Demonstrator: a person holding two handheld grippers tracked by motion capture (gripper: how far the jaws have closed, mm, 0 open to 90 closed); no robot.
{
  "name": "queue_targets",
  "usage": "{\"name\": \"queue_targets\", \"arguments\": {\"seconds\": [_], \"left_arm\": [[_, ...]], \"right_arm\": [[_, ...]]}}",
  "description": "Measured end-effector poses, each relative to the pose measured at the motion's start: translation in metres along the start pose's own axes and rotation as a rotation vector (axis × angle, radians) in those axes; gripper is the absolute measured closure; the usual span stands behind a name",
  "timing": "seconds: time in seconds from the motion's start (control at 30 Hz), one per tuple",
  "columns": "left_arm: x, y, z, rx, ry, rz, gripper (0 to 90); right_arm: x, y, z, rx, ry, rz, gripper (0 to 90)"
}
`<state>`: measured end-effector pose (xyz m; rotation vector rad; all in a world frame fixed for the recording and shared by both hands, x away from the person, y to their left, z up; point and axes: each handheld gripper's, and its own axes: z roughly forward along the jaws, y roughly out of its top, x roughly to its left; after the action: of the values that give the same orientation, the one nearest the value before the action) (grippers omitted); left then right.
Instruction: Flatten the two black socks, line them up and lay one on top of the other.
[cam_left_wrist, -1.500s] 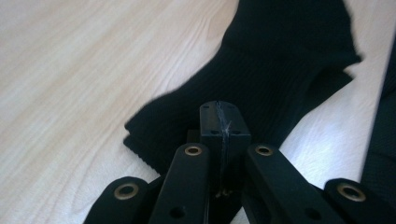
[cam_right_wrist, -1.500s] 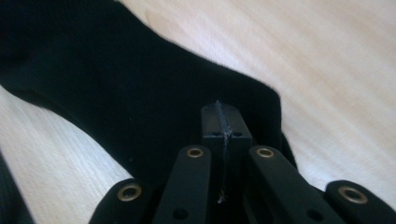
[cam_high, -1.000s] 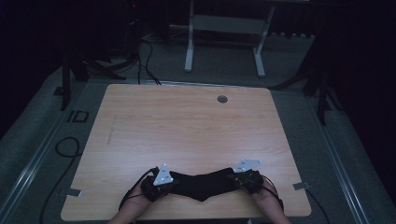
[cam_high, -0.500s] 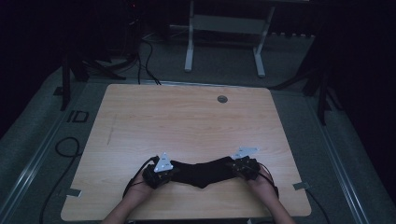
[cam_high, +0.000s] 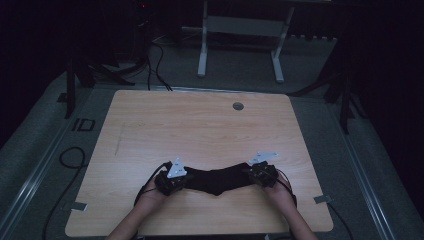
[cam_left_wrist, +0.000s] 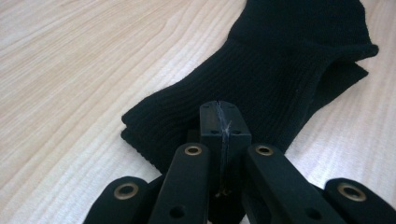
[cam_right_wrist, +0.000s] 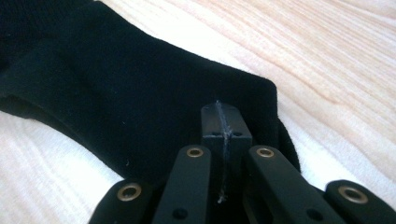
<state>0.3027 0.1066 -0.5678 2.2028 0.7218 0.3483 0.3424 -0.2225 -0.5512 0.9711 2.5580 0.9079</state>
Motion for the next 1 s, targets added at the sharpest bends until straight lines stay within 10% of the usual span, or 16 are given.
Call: {"name": "queue_targets", "arguments": {"seconds": [0.3,0.43,0.8,1.0], "left_arm": [[0.006,0.002,-0.001,0.004,0.012,-0.014,89.0],[0.006,0.004,-0.005,-0.015,0.017,-0.036,71.7],[0.007,0.009,-0.03,-0.126,0.014,-0.113,24.5],[0.008,0.001,-0.038,-0.163,0.024,-0.147,13.5]], "right_arm": [[-0.002,0.005,0.003,-0.006,0.013,0.008,89.6],[0.001,0.007,-0.003,-0.034,0.022,0.005,83.3],[0.0,0.016,-0.027,-0.163,0.008,-0.015,15.0],[0.0,0.011,-0.028,-0.18,0.021,-0.022,13.3]]}}
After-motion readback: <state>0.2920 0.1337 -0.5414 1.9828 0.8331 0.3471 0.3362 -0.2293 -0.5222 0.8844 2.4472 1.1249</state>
